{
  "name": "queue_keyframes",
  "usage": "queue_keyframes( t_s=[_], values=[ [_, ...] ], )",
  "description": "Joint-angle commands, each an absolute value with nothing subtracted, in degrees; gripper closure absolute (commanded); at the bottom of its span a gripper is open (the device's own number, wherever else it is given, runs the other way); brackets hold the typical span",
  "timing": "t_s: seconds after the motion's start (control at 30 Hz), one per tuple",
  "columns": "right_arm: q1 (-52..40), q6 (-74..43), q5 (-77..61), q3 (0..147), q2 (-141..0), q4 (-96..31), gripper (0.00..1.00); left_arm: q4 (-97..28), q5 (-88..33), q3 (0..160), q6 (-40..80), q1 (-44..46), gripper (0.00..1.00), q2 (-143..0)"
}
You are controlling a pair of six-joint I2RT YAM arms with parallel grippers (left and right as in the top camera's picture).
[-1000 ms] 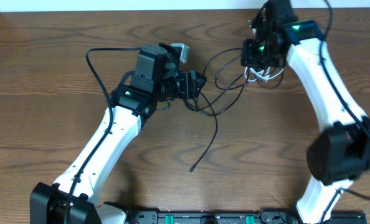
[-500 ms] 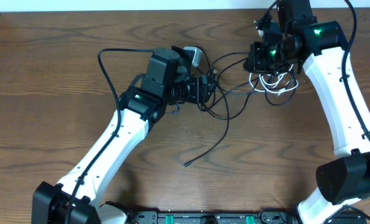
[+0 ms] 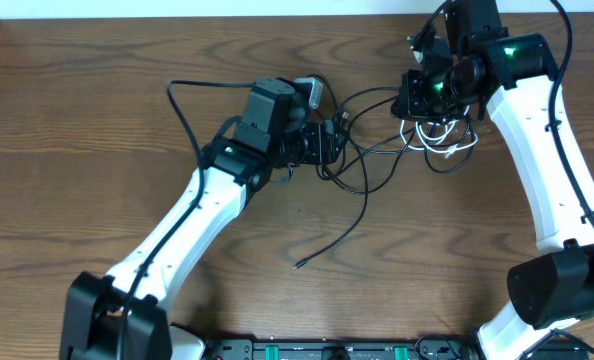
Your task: Untangle cables
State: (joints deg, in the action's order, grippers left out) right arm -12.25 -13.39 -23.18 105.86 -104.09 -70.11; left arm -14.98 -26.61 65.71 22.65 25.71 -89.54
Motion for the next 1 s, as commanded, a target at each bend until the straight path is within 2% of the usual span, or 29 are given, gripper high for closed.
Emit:
queue_keyframes(
  t_s=[0.0,0.97],
  values=[
    [-12.86,-12.75,-24.14,106.54,-102.32,-70.32,0.99,-14.87,-25.96,67.42,25.28,25.82,0.34,-90.96],
    [-12.84,-11.92,-23.92,106.48,-102.32,-71.59,0.99,-14.04,-25.91,67.42,25.41,25.82,0.34,-91.05]
  ],
)
